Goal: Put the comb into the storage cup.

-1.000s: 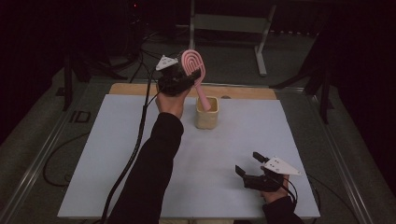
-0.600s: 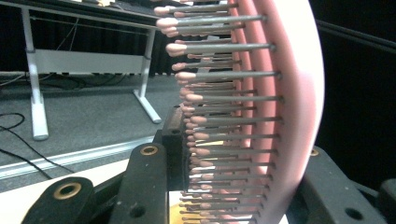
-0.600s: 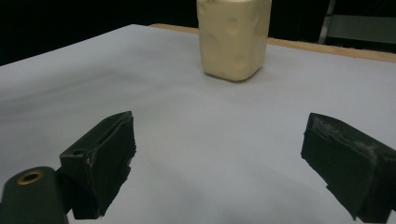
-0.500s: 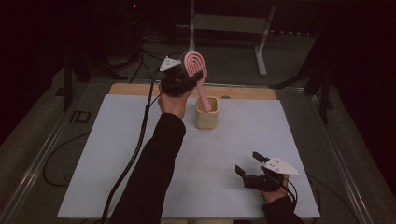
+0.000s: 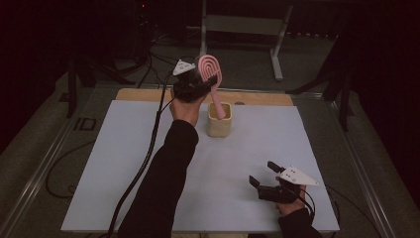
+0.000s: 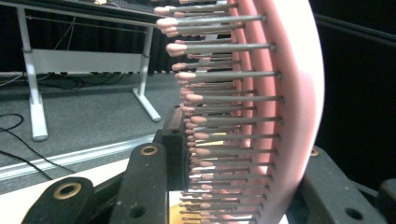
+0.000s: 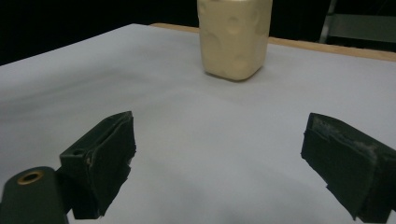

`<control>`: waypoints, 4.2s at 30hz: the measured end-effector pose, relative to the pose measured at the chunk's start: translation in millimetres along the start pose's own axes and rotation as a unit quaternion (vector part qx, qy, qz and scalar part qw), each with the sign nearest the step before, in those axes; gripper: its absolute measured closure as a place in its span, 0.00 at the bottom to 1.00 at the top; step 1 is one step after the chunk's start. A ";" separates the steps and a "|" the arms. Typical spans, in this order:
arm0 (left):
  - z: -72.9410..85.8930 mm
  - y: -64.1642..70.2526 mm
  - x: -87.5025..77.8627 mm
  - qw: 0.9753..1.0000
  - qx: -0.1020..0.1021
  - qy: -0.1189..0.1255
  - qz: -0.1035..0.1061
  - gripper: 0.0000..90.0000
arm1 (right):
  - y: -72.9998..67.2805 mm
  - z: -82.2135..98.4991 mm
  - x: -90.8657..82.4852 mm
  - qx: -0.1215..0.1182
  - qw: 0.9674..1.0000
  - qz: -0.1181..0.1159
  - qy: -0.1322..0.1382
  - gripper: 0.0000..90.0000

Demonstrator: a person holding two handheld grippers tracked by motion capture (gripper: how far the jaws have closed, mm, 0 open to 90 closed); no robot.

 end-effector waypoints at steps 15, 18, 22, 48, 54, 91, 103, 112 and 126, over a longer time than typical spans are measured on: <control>2.5 0.5 7.1 1.000 0.005 -0.001 -0.012 0.71 | 0.1 0.0 0.0 0.001 1.000 -0.001 0.000 0.11; 5.1 0.5 10.2 1.000 0.005 0.001 -0.014 0.71 | 0.5 -0.1 -0.1 0.001 1.000 -0.001 0.001 0.11; 6.7 1.6 12.4 1.000 0.008 0.001 -0.015 0.71 | 0.5 -0.1 -0.2 0.001 1.000 -0.002 0.002 0.11; 12.9 2.7 20.7 1.000 0.012 -0.001 -0.021 0.71 | -0.2 0.3 0.2 0.001 1.000 -0.002 0.000 0.11; 15.5 2.4 23.4 1.000 0.010 -0.003 -0.020 0.71 | -0.1 0.3 0.4 0.001 1.000 -0.002 0.000 0.11; 34.2 1.8 34.1 1.000 0.001 -0.020 -0.016 0.71 | -0.3 0.9 1.4 -0.001 1.000 -0.004 -0.002 0.11; 42.8 3.0 37.3 0.999 0.005 -0.026 -0.018 0.71 | 0.0 0.9 1.5 -0.002 1.000 -0.003 -0.002 0.11; 49.4 4.7 39.8 0.999 0.010 -0.034 -0.018 0.71 | -0.1 0.8 1.7 -0.001 1.000 -0.003 -0.002 0.11; 57.5 4.6 43.4 0.999 0.010 -0.044 -0.017 0.71 | -0.1 1.1 2.3 -0.002 1.000 -0.004 -0.002 0.11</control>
Point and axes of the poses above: each handheld gripper's, and its own axes: x roughly forward along the jaws, z roughly out of its underside, y roughly to its right, the point moved 4 cm from there along x, roughly forward along the jaws, and after that the axes turned 5 degrees about z, right-handed, at the moved point
